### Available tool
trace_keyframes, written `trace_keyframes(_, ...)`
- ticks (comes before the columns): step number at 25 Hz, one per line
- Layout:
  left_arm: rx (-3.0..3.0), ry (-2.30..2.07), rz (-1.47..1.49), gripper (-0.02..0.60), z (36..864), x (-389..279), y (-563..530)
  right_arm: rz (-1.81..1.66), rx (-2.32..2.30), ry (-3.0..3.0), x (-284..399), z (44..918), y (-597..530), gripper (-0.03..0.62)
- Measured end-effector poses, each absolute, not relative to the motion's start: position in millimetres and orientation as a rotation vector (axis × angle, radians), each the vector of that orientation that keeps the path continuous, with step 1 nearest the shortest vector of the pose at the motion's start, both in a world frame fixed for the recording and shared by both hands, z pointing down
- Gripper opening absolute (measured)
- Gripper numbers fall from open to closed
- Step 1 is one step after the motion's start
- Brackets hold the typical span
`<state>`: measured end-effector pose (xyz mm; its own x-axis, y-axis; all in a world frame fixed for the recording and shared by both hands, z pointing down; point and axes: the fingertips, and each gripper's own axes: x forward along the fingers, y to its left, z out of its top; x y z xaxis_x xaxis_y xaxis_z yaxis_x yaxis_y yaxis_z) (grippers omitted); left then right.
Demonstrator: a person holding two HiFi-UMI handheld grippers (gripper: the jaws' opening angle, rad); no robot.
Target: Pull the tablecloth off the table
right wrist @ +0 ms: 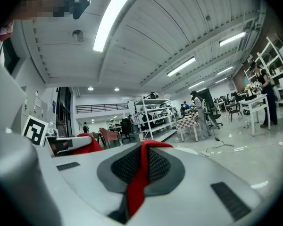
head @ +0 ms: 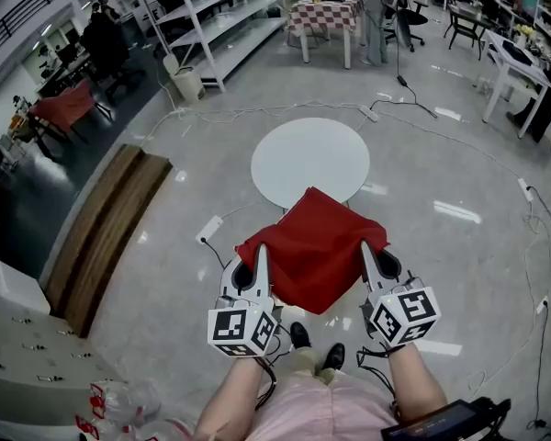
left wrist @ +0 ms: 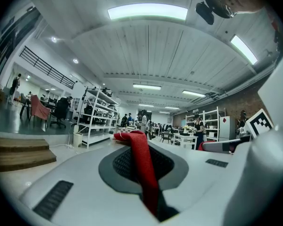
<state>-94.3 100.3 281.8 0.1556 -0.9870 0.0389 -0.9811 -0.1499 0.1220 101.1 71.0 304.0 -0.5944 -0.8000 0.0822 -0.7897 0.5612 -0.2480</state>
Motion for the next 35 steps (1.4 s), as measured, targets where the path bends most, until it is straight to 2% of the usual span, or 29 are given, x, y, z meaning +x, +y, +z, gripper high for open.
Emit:
trace_keyframes(12,2.326,-1.941,-0.065,0.043,281,-91,113,-0.393,-1.421,2.711,104,301,83,0.023)
trace_keyframes(35,2.406,-1.851,-0.137,0.043,265,-139,131,-0.335,-1.524,2.663,61,284,116,0.023)
